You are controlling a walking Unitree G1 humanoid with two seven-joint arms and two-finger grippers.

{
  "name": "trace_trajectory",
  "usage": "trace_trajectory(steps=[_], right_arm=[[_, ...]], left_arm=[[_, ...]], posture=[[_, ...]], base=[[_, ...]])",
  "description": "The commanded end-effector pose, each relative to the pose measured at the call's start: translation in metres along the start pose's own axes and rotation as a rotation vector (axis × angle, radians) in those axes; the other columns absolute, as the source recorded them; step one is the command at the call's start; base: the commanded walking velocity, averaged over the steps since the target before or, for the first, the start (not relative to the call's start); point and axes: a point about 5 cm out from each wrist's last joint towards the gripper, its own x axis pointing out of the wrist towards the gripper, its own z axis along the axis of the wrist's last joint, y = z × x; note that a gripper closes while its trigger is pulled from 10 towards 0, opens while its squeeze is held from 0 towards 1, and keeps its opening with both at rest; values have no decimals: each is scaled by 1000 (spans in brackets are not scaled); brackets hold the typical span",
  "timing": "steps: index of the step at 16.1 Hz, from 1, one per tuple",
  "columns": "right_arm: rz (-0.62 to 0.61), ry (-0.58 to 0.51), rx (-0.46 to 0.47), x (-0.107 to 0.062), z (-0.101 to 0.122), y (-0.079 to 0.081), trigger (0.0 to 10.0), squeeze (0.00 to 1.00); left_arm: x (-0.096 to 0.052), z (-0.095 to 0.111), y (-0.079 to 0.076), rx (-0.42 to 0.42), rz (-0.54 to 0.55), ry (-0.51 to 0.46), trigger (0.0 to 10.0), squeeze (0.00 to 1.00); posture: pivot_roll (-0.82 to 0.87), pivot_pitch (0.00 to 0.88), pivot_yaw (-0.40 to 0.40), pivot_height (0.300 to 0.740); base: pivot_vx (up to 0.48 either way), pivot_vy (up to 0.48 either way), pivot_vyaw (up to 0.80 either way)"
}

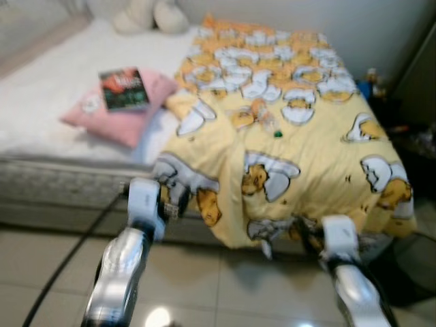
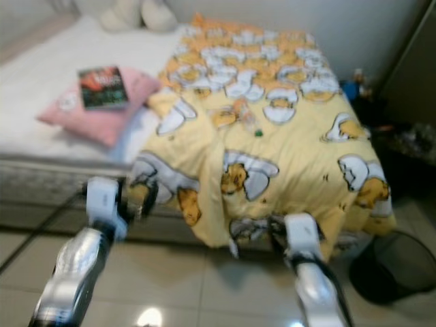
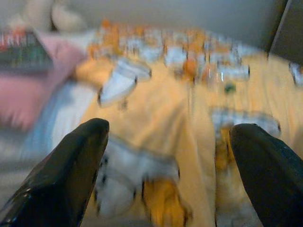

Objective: Clean up the room

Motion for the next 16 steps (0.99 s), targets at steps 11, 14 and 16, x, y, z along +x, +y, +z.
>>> trace_trajectory(steps=[11, 14, 16], right_arm=[[32, -74, 12, 18, 23, 10, 10000, 0], [40, -87, 7, 19, 27, 11, 10000, 0], [43, -113, 69, 20, 35, 11, 10000, 0]], left_arm=[[6, -1, 6, -50, 161, -13, 10000, 0], [7, -3, -4, -18, 97, 3, 10000, 0], [5, -3, -2, -25, 113, 8, 10000, 0]], posture=[[-12, 0, -1, 740], [-9, 0, -3, 740], [-12, 0, -2, 740]], base=[[238, -253, 0], [0, 0, 0], [240, 0, 0]])
